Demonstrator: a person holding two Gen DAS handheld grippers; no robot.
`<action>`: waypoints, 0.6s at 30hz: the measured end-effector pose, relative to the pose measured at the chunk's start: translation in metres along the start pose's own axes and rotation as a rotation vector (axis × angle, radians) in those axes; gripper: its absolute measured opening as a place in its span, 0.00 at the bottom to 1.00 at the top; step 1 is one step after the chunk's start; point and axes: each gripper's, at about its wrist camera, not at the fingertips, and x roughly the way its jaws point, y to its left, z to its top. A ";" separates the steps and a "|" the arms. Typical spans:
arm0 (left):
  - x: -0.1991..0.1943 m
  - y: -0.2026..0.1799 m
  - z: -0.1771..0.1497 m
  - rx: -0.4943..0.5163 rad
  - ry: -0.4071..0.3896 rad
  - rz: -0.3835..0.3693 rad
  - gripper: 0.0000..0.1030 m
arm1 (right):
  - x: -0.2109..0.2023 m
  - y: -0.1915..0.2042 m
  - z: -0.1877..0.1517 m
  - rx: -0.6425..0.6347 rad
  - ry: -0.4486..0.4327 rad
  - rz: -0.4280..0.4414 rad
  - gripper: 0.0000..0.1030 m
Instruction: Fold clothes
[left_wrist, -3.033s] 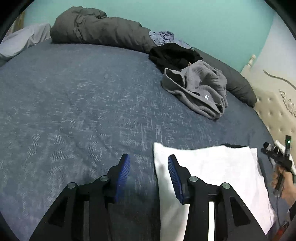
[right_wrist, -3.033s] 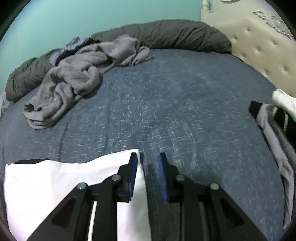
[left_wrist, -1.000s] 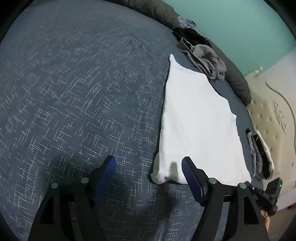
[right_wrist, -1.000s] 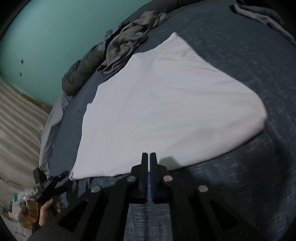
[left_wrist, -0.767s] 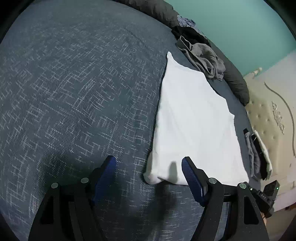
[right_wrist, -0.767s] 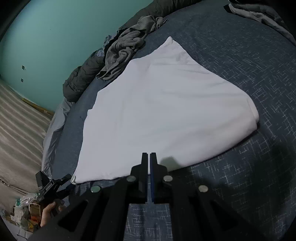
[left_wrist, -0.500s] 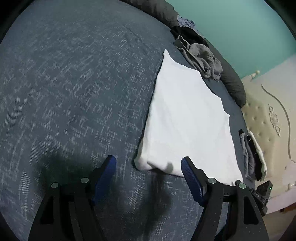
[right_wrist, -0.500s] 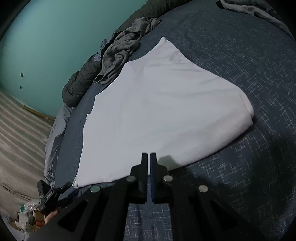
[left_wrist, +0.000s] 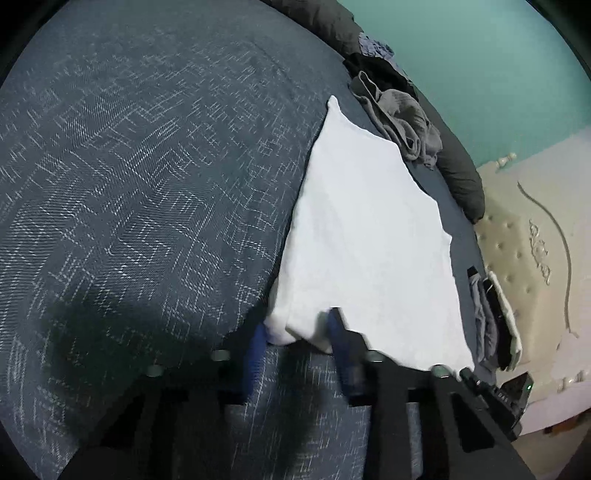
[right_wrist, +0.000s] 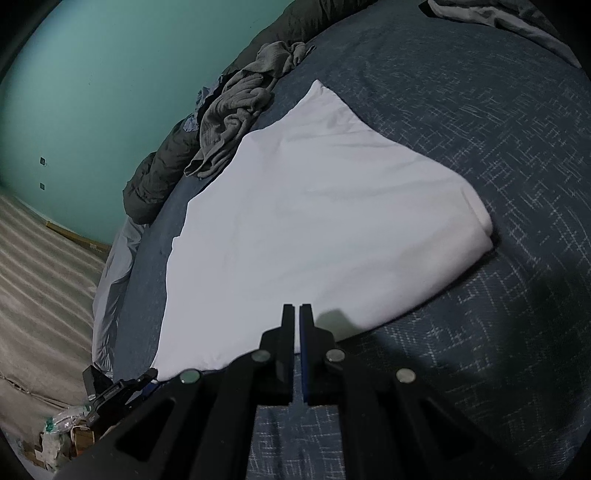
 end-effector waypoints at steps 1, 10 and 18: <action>0.000 0.001 0.001 -0.005 -0.002 -0.004 0.17 | 0.000 0.000 0.000 0.003 0.001 0.004 0.02; -0.015 -0.028 0.010 0.080 -0.072 -0.040 0.10 | -0.010 -0.004 0.003 0.002 -0.027 0.013 0.02; -0.026 -0.072 0.022 0.167 -0.109 -0.087 0.09 | -0.025 -0.019 0.008 0.024 -0.060 0.017 0.02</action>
